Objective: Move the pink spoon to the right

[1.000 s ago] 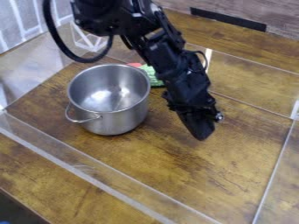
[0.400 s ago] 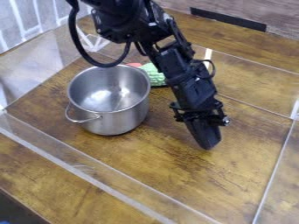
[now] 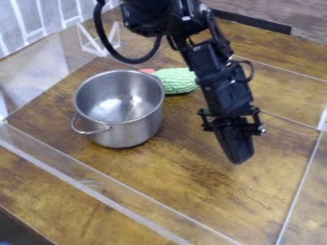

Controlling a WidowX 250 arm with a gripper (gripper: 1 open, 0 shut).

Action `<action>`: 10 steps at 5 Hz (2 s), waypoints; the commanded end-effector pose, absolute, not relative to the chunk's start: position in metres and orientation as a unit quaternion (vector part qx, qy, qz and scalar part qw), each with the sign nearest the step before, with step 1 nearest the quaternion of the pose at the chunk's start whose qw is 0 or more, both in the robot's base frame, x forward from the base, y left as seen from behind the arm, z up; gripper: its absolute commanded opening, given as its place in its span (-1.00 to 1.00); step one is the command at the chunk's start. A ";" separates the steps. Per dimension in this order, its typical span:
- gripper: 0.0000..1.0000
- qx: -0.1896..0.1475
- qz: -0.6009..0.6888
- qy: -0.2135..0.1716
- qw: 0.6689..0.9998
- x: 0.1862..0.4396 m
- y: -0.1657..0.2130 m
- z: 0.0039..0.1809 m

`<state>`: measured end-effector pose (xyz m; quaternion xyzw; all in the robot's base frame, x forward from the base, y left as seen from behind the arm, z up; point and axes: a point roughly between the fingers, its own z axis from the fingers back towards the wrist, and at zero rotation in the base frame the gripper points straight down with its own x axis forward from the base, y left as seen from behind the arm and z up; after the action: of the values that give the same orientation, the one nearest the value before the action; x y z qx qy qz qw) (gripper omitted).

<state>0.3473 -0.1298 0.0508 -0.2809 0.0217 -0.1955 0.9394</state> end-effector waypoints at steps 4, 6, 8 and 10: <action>-1.00 -0.280 -0.265 0.040 0.922 0.335 -0.119 0.120; 1.00 -0.276 -0.249 0.048 0.927 0.332 -0.123 0.137; 1.00 -0.270 -0.269 0.070 0.922 0.331 -0.119 0.133; 1.00 -0.263 -0.310 0.102 0.908 0.323 -0.109 0.132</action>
<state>0.3173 -0.1096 0.1144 -0.2690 0.1320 -0.2958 0.9070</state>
